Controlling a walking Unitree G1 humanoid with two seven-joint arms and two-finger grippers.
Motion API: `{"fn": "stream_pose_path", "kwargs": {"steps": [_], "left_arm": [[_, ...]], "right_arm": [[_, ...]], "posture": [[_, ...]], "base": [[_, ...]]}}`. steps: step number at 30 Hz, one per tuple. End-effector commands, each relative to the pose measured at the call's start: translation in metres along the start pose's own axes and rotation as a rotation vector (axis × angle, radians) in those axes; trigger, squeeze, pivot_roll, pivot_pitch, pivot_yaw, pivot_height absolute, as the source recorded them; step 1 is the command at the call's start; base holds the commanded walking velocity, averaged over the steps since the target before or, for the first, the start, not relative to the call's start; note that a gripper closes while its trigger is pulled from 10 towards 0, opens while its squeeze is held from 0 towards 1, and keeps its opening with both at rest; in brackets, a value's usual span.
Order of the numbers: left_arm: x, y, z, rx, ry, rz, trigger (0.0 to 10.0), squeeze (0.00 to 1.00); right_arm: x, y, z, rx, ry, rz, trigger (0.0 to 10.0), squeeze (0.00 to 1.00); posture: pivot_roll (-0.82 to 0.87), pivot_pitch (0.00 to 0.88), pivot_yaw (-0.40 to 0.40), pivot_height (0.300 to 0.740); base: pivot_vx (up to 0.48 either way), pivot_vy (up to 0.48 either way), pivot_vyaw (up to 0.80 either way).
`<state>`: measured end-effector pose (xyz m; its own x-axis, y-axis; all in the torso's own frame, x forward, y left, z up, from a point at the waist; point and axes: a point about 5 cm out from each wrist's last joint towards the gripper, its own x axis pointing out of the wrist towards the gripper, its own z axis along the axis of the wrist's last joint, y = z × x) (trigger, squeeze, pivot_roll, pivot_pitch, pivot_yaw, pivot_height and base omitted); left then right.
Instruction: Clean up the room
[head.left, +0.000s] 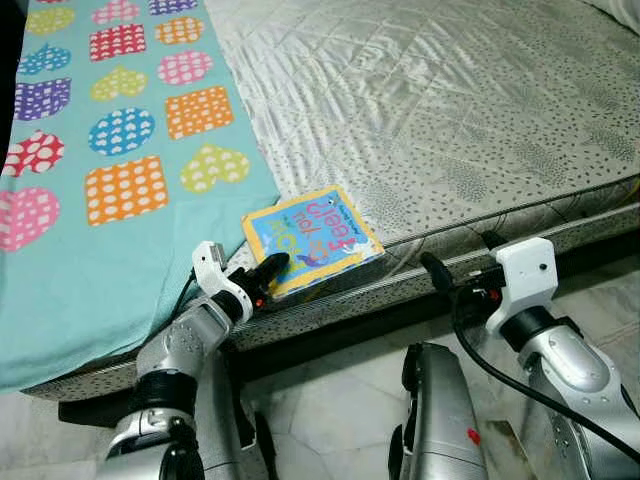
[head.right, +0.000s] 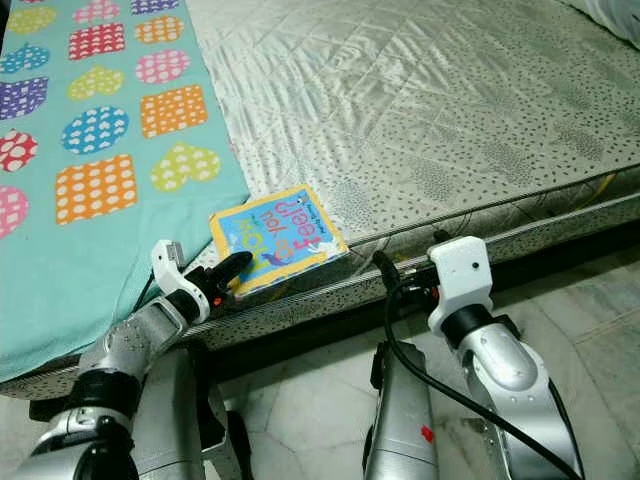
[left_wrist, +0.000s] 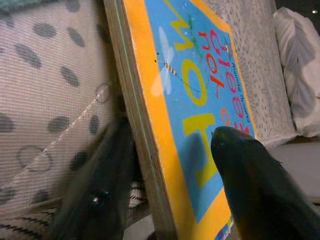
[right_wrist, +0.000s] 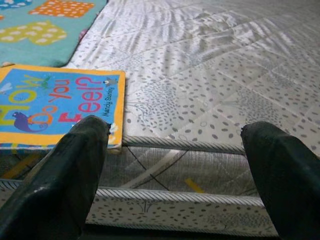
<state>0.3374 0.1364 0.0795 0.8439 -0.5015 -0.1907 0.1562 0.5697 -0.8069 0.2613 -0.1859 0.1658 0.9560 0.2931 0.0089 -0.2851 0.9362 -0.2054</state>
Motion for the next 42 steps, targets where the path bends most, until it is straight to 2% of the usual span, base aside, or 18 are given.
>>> {"fn": "stream_pose_path", "kwargs": {"steps": [1,5,9,12,15,19,28,32,33,35,36,39,40,41,42], "left_arm": [[0.002,0.005,-0.024,-0.064,0.105,0.002,0.0,0.00],[0.001,0.008,-0.022,-0.100,0.092,0.004,0.0,0.00],[0.002,0.006,-0.021,-0.157,0.091,-0.037,0.0,0.00],[0.002,0.001,-0.022,-0.174,0.120,-0.097,0.0,0.00],[0.003,-0.001,-0.022,-0.180,0.121,-0.119,0.0,0.00],[0.003,-0.003,-0.020,-0.176,0.125,-0.147,0.0,0.00],[0.003,0.001,-0.016,-0.194,0.095,-0.114,0.0,0.00],[0.004,-0.002,-0.011,-0.182,0.042,-0.123,0.0,0.00],[0.004,-0.006,-0.008,-0.144,0.026,-0.138,0.0,0.00],[0.005,-0.010,-0.007,-0.125,0.022,-0.154,0.0,0.00],[0.005,-0.018,-0.007,-0.065,0.018,-0.181,0.0,0.00],[0.002,-0.029,-0.008,0.053,-0.008,-0.189,0.0,0.00],[-0.001,-0.032,-0.006,0.156,-0.046,-0.162,0.0,0.00],[-0.003,-0.032,-0.006,0.195,-0.056,-0.153,0.0,0.00],[-0.003,-0.032,-0.006,0.195,-0.056,-0.153,0.0,0.00]], "right_arm": [[0.001,0.002,-0.002,0.005,0.007,-0.002,10.0,0.00],[0.003,0.003,0.000,0.010,-0.008,-0.003,10.0,0.00],[0.004,0.004,0.001,0.012,-0.017,-0.004,10.0,0.00],[0.003,0.009,0.006,0.073,-0.050,0.048,10.0,0.00],[0.001,0.013,0.007,0.089,-0.056,0.091,10.0,0.00],[-0.005,0.023,0.003,0.128,-0.023,0.229,10.0,0.00],[-0.004,0.023,0.000,0.157,-0.007,0.251,10.0,0.00],[-0.002,0.025,-0.002,0.179,-0.001,0.233,10.0,0.00],[-0.002,0.027,-0.003,0.184,-0.001,0.229,10.0,0.00],[-0.002,0.029,-0.004,0.190,-0.002,0.227,10.0,0.00],[-0.002,0.032,-0.006,0.196,0.004,0.223,10.0,0.00],[-0.002,0.038,-0.011,0.207,0.016,0.220,10.0,0.00],[-0.003,0.041,-0.014,0.216,0.023,0.220,10.0,0.00],[-0.003,0.043,-0.015,0.218,0.025,0.219,10.0,0.00],[-0.003,0.043,-0.015,0.218,0.025,0.219,10.0,0.00]], "posture": [[-0.31,0.213,0.041,0.498],[-0.31,0.209,0.041,0.498],[-0.31,0.207,0.041,0.498],[-0.31,0.206,0.041,0.498],[-0.31,0.206,0.041,0.498],[-0.31,0.201,0.041,0.498],[-0.30,0.198,0.046,0.498],[-0.30,0.196,0.045,0.498],[-0.29,0.182,0.044,0.498],[-0.29,0.176,0.044,0.498],[-0.28,0.161,0.047,0.498],[-0.26,0.139,0.057,0.498],[-0.26,0.129,0.062,0.498],[-0.25,0.122,0.066,0.498],[-0.25,0.122,0.066,0.498]], "base": [[0.000,0.000,0.00],[0.000,0.000,0.00],[0.000,0.000,0.00],[0.000,0.000,0.00],[0.000,0.000,0.00],[0.000,0.000,0.00],[0.000,0.000,0.00],[0.000,0.000,0.00],[0.000,0.000,0.00],[0.000,0.000,0.00],[0.000,0.000,0.00],[0.000,0.000,0.00],[0.000,0.000,0.00],[0.000,0.000,0.00],[0.000,0.000,0.00]]}}
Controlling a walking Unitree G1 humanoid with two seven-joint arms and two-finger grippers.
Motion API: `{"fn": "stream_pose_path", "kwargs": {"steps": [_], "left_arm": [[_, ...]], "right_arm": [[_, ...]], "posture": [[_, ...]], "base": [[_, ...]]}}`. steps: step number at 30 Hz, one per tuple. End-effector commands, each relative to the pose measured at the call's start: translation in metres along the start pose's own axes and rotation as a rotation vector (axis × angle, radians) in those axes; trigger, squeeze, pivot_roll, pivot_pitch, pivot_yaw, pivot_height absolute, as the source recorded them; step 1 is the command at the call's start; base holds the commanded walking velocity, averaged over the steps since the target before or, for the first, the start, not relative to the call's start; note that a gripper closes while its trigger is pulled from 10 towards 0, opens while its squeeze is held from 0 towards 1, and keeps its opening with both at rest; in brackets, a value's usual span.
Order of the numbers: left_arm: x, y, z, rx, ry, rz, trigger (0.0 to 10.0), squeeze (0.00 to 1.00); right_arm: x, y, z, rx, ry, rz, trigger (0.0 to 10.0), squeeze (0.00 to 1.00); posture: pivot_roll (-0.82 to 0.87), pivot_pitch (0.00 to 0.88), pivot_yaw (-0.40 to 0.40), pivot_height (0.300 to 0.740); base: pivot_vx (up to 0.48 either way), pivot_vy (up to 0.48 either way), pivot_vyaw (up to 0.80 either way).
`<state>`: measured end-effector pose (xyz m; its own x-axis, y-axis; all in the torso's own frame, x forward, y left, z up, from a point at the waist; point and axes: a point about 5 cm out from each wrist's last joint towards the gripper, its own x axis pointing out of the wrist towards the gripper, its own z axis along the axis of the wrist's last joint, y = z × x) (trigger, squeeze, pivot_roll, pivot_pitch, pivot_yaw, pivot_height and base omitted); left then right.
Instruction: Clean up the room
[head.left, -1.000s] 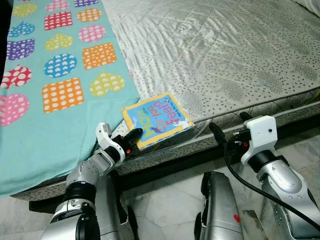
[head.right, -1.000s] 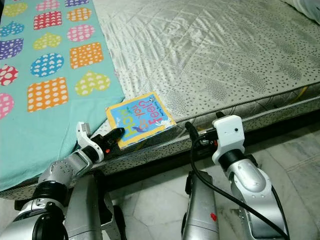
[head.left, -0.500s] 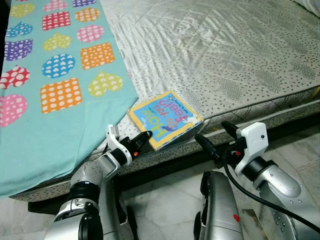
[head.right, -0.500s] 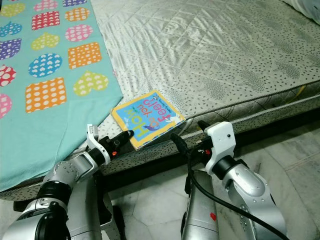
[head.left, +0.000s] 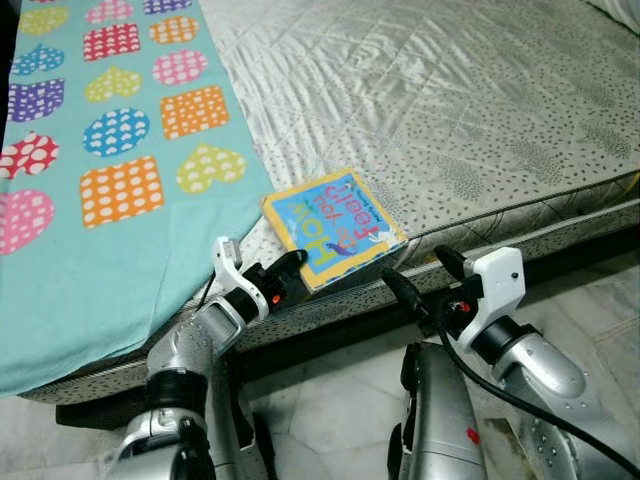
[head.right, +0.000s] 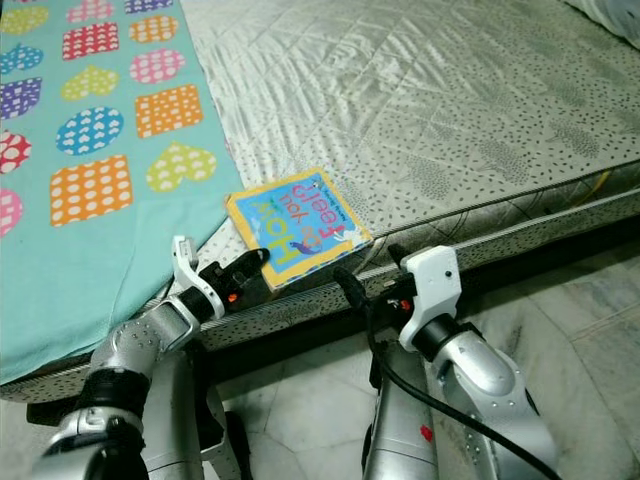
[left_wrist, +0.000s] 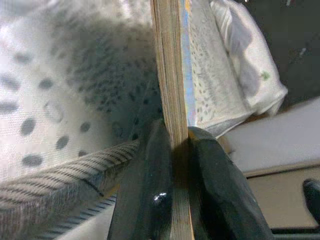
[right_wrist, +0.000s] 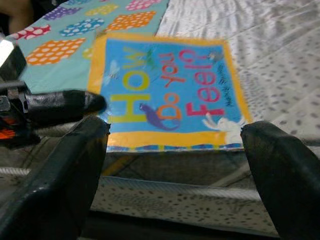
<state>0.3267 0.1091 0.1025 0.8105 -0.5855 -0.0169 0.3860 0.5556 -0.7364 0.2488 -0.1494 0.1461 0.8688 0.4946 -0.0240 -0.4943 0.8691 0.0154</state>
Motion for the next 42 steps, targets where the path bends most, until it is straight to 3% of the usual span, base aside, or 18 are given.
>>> {"fn": "stream_pose_path", "kwargs": {"steps": [1,5,6,8,11,14,15,19,20,21,22,30,42], "left_arm": [[-0.011,0.001,0.009,0.132,-0.042,0.070,0.0,0.00],[-0.025,-0.008,0.012,0.202,-0.057,0.068,0.0,0.00],[-0.038,-0.011,0.015,0.295,-0.091,0.100,0.0,0.00],[-0.050,-0.013,0.019,0.422,-0.129,0.157,0.0,0.00],[-0.066,-0.009,0.025,0.524,-0.209,0.261,0.0,0.00],[-0.075,-0.011,0.028,0.576,-0.239,0.292,0.0,0.00],[-0.085,-0.016,0.030,0.660,-0.272,0.321,0.0,0.00],[-0.089,-0.021,0.027,0.705,-0.273,0.331,0.0,0.00],[-0.090,-0.022,0.026,0.712,-0.280,0.343,3.1,0.00],[-0.090,-0.023,0.025,0.723,-0.287,0.361,7.8,0.00],[-0.090,-0.024,0.025,0.735,-0.300,0.371,10.0,0.00],[-0.089,-0.026,0.019,0.763,-0.282,0.358,10.0,0.00],[-0.085,-0.027,0.021,0.737,-0.314,0.366,10.0,0.00]], "right_arm": [[0.000,0.001,-0.009,0.009,0.021,-0.027,10.0,0.00],[0.002,-0.002,-0.016,0.013,0.042,-0.087,10.0,0.00],[0.005,-0.006,-0.020,0.052,0.053,-0.136,10.0,0.00],[0.008,-0.010,-0.022,0.074,0.059,-0.184,10.0,0.00],[0.012,-0.009,-0.020,0.041,0.038,-0.189,10.0,0.00],[0.015,-0.007,-0.017,0.020,0.016,-0.192,10.0,0.00],[0.019,-0.011,-0.010,0.026,-0.030,-0.230,10.0,0.00],[0.023,-0.018,-0.005,0.050,-0.069,-0.287,10.0,0.00],[0.025,-0.023,-0.001,0.060,-0.095,-0.332,10.0,0.00],[0.028,-0.026,0.004,0.071,-0.125,-0.368,10.0,0.00],[0.029,-0.027,0.007,0.094,-0.137,-0.387,10.0,0.00],[0.041,-0.029,0.016,0.113,-0.196,-0.396,10.0,0.00],[0.050,-0.025,0.022,0.122,-0.220,-0.372,10.0,0.00]], "posture": [[-0.24,0.108,0.076,0.498],[-0.22,0.093,0.086,0.498],[-0.21,0.083,0.091,0.498],[-0.20,0.079,0.093,0.498],[-0.19,0.062,0.101,0.498],[-0.18,0.056,0.107,0.498],[-0.18,0.056,0.107,0.498],[-0.17,0.051,0.114,0.498],[-0.17,0.052,0.117,0.498],[-0.17,0.051,0.119,0.498],[-0.17,0.051,0.120,0.498],[-0.17,0.049,0.123,0.498],[-0.17,0.040,0.109,0.498]], "base": [[0.000,0.000,0.00],[0.000,0.000,0.00],[0.000,0.000,0.00],[0.000,0.000,0.00],[0.000,0.000,0.00],[0.000,0.000,0.00],[0.000,0.000,0.00],[0.000,0.000,0.00],[0.000,0.000,0.00],[0.000,0.000,0.00],[0.000,0.000,0.00],[0.000,0.000,0.00],[0.000,0.000,-0.50]]}}
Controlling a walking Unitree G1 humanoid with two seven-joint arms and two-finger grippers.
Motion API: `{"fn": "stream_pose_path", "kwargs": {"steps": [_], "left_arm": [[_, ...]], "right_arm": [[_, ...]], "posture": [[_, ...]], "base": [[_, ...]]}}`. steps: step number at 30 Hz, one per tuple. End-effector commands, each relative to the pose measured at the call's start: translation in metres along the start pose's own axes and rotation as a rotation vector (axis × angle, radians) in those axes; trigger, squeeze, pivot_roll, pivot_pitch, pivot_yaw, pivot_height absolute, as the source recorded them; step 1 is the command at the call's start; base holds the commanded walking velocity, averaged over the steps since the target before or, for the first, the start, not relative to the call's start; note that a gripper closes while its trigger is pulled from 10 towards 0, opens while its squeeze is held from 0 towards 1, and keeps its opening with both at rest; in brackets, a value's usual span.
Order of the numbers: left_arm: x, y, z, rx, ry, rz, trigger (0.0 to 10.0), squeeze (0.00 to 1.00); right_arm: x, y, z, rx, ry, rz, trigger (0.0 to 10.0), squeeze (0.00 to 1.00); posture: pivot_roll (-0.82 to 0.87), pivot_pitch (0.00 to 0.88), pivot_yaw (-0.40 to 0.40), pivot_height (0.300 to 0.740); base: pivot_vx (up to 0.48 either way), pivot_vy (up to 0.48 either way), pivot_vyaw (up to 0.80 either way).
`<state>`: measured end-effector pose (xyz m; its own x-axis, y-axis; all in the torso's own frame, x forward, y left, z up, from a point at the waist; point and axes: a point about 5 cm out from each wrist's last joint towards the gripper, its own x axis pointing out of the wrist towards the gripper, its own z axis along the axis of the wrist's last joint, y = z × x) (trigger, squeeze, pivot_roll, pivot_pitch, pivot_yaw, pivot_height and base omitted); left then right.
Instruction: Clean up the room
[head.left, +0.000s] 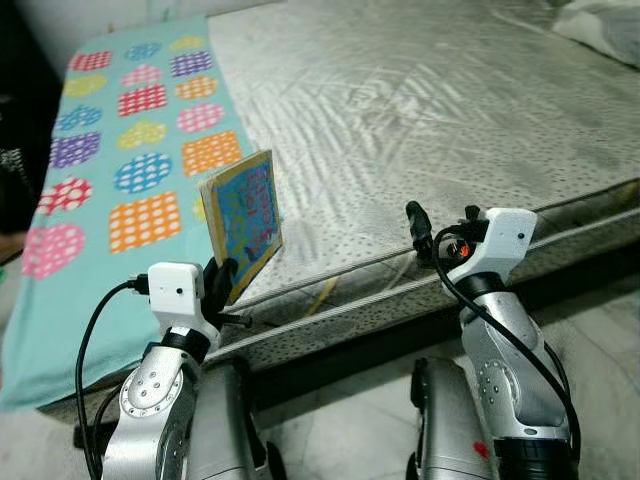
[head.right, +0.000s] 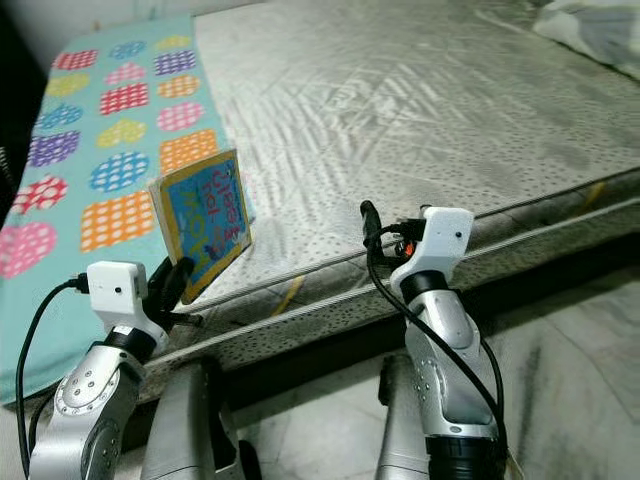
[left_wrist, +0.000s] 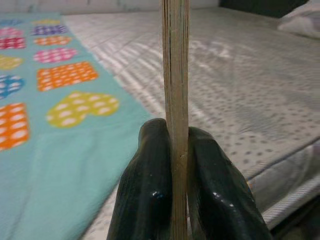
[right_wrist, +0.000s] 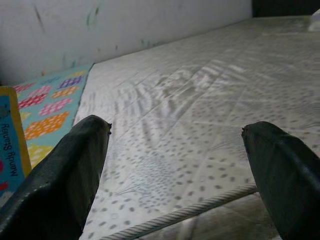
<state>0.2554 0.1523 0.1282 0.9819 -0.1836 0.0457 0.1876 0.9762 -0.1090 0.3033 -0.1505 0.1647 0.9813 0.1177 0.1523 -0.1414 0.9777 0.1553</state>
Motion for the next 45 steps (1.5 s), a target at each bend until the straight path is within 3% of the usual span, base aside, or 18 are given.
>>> {"fn": "stream_pose_path", "kwargs": {"steps": [1,15,27,45], "left_arm": [[0.000,0.003,0.010,0.015,-0.056,0.011,10.0,0.00],[0.006,-0.003,0.008,-0.003,-0.049,0.004,10.0,0.00],[0.007,-0.007,0.006,-0.014,-0.045,-0.002,10.0,0.00],[0.009,-0.011,0.005,-0.018,-0.041,-0.015,10.0,0.00]], "right_arm": [[0.003,0.004,0.001,0.011,-0.010,0.009,10.0,0.00],[0.002,0.001,-0.002,0.012,0.002,0.000,10.0,0.00],[0.002,0.004,0.002,-0.017,-0.023,0.041,10.0,0.00],[0.002,0.004,0.002,-0.038,-0.030,0.058,10.0,0.00]], "posture": [[-0.17,0.040,0.109,0.498],[-0.17,0.042,0.109,0.498],[-0.18,0.050,0.110,0.502],[-0.18,0.056,0.110,0.582]], "base": [[0.000,0.000,-0.52],[0.000,0.000,-0.51],[0.000,0.000,0.00],[0.000,0.000,0.00]]}}
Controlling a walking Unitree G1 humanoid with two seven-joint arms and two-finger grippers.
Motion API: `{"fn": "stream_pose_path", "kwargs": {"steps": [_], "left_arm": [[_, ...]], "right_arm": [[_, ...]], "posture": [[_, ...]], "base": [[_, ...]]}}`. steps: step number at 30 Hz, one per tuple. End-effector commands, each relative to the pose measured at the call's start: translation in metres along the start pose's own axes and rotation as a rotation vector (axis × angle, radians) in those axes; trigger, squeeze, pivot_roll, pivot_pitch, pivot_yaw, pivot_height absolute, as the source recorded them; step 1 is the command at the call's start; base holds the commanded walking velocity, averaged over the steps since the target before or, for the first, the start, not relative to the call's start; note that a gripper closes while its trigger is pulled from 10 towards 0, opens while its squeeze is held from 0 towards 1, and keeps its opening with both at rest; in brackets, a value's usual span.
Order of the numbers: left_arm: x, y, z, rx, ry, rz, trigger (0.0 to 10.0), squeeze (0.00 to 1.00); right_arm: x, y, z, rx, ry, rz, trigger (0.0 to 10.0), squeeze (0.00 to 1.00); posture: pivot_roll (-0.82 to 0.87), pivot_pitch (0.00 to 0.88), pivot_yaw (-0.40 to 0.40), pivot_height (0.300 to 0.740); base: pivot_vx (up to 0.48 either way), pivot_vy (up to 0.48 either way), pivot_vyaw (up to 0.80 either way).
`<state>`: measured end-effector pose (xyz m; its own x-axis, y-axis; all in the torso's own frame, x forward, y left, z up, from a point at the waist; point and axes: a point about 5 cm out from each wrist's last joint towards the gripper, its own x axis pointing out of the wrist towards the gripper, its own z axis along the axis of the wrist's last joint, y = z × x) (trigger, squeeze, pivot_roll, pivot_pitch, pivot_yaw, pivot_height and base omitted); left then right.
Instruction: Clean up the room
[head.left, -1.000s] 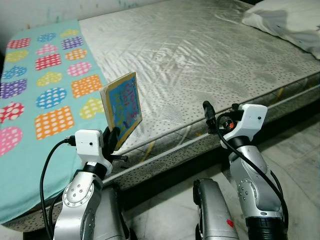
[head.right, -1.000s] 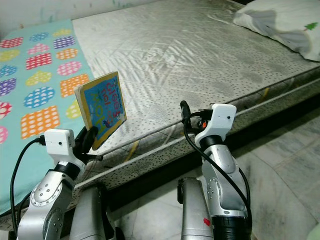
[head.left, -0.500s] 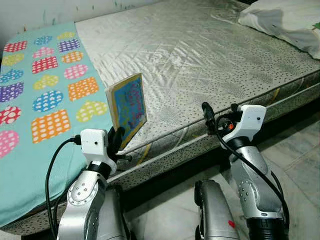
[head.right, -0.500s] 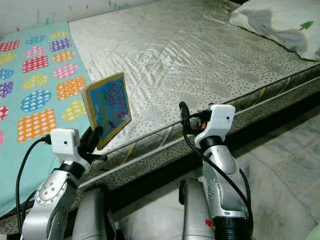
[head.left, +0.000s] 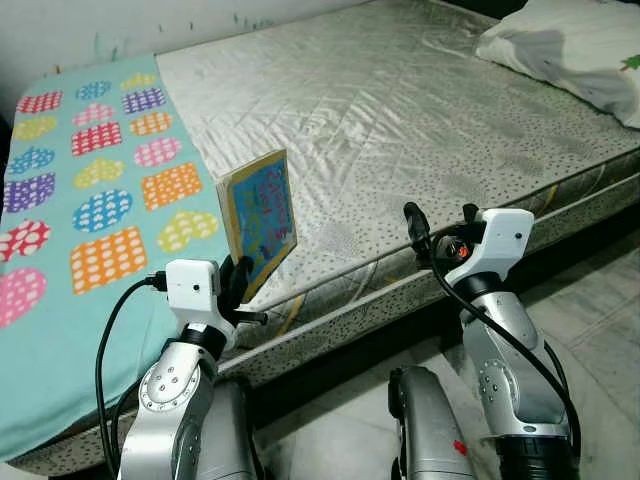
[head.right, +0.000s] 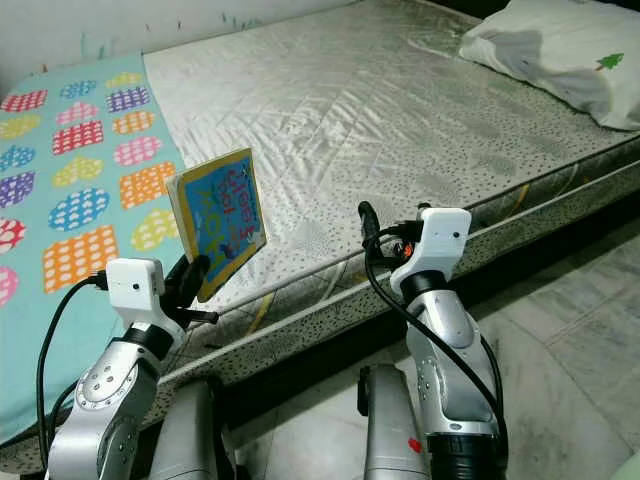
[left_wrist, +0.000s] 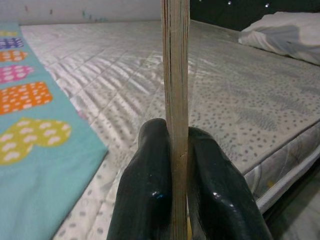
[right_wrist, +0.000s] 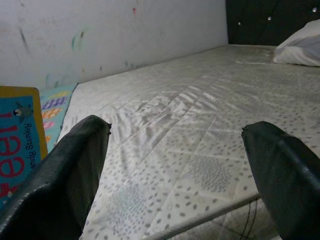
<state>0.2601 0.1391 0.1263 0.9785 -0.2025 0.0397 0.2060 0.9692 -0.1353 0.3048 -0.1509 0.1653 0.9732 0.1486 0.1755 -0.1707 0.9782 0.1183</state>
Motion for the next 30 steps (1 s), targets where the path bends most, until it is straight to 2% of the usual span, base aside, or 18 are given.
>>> {"fn": "stream_pose_path", "kwargs": {"steps": [1,18,24,30], "left_arm": [[0.0017,0.0007,0.0090,0.010,-0.050,0.003,10.0,0.00],[0.0046,0.0009,0.0091,0.013,-0.053,0.007,10.0,0.00],[0.0063,-0.0005,0.0071,0.018,-0.047,0.012,10.0,0.00],[0.0107,0.0013,0.0057,0.034,-0.057,0.023,10.0,0.00]], "right_arm": [[0.0008,0.0050,0.0013,-0.002,-0.006,0.022,10.0,0.00],[0.0031,0.0051,0.0021,-0.005,-0.014,0.029,10.0,0.00],[0.0036,0.0027,0.0031,-0.008,-0.019,0.023,10.0,0.00],[0.0061,0.0001,-0.0003,-0.010,-0.020,0.010,10.0,0.00]], "posture": [[-0.18,0.056,0.110,0.592],[-0.18,0.047,0.108,0.682],[-0.18,0.039,0.111,0.727],[-0.18,0.000,0.123,0.740]], "base": [[0.000,0.000,0.00],[0.000,0.000,0.00],[0.000,0.000,0.00],[0.000,0.000,0.00]]}}
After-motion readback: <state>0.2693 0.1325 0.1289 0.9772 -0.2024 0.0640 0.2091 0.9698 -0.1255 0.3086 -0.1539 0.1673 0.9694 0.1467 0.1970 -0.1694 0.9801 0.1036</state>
